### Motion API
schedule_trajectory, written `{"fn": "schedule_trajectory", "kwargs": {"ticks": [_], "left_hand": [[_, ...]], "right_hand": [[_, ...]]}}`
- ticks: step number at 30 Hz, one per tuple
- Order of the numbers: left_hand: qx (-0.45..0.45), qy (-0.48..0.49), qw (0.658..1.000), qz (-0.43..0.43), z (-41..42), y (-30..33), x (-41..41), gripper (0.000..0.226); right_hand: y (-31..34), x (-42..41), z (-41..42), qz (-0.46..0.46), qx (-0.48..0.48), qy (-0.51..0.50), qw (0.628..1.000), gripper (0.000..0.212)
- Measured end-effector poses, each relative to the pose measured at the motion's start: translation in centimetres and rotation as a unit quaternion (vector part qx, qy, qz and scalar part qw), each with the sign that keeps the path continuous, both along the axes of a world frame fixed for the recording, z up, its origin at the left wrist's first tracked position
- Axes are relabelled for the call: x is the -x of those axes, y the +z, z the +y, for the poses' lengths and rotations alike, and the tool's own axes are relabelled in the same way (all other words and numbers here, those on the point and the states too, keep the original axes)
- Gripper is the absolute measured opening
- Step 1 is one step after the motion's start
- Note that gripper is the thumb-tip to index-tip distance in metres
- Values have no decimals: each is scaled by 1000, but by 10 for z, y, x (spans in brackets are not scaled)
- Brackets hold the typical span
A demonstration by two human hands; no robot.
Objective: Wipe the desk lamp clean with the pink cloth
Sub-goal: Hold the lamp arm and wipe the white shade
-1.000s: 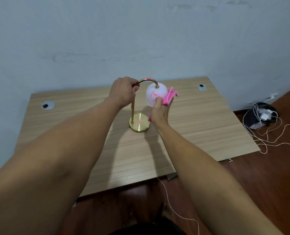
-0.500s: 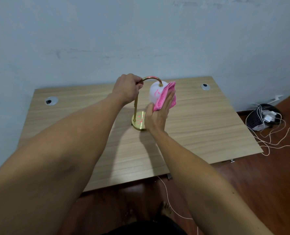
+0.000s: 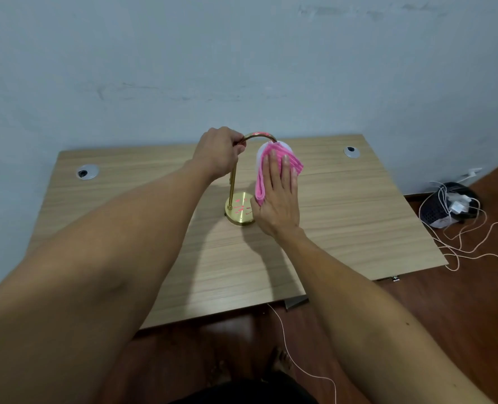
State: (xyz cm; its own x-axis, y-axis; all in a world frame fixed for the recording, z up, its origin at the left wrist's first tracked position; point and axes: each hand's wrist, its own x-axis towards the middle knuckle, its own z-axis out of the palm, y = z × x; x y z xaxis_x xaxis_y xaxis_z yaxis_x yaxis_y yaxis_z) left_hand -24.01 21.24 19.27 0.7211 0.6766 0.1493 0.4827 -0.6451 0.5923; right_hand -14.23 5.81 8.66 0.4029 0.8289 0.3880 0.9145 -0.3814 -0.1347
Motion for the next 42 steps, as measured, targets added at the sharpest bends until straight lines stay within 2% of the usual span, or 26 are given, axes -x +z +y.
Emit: {"fn": "schedule_trajectory", "kwargs": {"ticks": [7,10,14,19,22,26,32,38,42], "left_hand": [[-1,-1,1000,3,-1,0,1,17],[3,-1,1000,2,-1,-1,1,17],[5,1,1000,3,0,2,1,17],[5,-3,1000,2,-1,1,1,18],[7,2,1000,0,-1,1,1,17],[8,1,1000,3,-2,3,1,18],[5,-3,1000,6,-1,1,1,17],[3,-2,1000,4,-1,1,1,17],[0,-4,1000,6,-1,3,1,17]], "right_hand": [[-10,-17,-18,-97,49,75,991,82],[-8,-23,-23,-75,42,93,992,83],[12,-19,7,-53,36,70,996,80],[-8,-34,-18,-141,79,136,977,79],[-8,-43,-31,-122,61,155,978,80],[14,-35,-5,-72,16,121,990,73],[-5,-47,-24,-172,71,198,962,69],[9,-58,-31,-117,10,201,973,63],[14,-42,-8,-144,39,184,971,65]]}}
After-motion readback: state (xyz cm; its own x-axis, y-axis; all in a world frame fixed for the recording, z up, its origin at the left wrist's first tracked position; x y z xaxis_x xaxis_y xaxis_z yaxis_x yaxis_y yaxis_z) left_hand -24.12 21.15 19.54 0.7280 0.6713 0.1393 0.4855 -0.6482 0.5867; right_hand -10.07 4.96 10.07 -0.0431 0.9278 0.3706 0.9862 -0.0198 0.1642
